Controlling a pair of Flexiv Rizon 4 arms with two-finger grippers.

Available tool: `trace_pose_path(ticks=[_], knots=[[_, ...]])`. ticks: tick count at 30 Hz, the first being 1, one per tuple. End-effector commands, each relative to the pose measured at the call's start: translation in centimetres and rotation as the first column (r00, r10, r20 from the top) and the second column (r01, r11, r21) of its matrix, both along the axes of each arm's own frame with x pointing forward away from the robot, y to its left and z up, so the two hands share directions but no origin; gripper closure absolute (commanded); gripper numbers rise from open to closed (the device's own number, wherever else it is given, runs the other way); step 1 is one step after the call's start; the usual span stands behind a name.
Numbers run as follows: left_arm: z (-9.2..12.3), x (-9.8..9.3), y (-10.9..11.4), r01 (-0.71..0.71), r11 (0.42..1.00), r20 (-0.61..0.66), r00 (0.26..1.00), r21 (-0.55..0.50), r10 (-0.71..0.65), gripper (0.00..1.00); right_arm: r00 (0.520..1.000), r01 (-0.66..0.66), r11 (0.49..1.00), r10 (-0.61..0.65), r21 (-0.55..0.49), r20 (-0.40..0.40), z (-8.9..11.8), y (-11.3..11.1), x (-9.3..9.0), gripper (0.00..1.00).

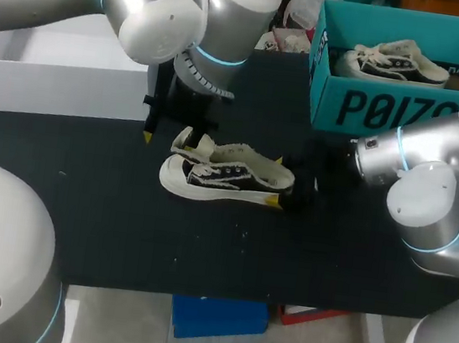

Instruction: Take the shoe out of the shoebox, open the shoe tongue, remove and reinsert the insole, then place the shoe into the shoebox

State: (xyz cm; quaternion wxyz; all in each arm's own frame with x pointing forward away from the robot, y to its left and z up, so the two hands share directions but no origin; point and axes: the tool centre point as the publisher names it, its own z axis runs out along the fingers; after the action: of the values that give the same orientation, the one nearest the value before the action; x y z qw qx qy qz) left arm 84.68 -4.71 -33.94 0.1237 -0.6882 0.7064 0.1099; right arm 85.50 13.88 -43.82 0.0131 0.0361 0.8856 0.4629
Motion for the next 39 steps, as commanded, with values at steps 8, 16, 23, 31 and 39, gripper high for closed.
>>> trace_pose_path(ticks=[8,16,23,31,39], knots=[[-1.2,-0.5,2.8,-0.024,1.000,-0.010,1.000,-0.013,0.023,0.21,1.000,0.002,1.000,-0.002,-0.002,-0.002,-0.3,-0.2,0.1,1.00],[-2.2,-1.2,3.3,-0.025,1.000,-0.051,0.998,-0.004,0.025,0.20,1.000,0.002,1.000,-0.002,-0.002,-0.002,-0.3,-0.2,0.1,1.00],[-0.2,-0.8,3.4,0.026,0.999,-0.029,0.999,-0.028,-0.027,0.13,1.000,0.002,1.000,-0.002,-0.002,-0.002,-0.3,-0.2,0.1,1.00],[4.0,-0.9,3.0,0.235,0.966,0.020,0.972,-0.107,-0.234,0.38,1.000,0.002,1.000,-0.002,-0.002,-0.002,-0.3,-0.2,0.1,1.00],[8.2,-0.6,2.2,0.518,0.828,0.026,0.851,-0.215,-0.525,0.97,1.000,0.002,1.000,-0.002,-0.002,-0.002,-0.3,-0.2,0.1,1.00]])
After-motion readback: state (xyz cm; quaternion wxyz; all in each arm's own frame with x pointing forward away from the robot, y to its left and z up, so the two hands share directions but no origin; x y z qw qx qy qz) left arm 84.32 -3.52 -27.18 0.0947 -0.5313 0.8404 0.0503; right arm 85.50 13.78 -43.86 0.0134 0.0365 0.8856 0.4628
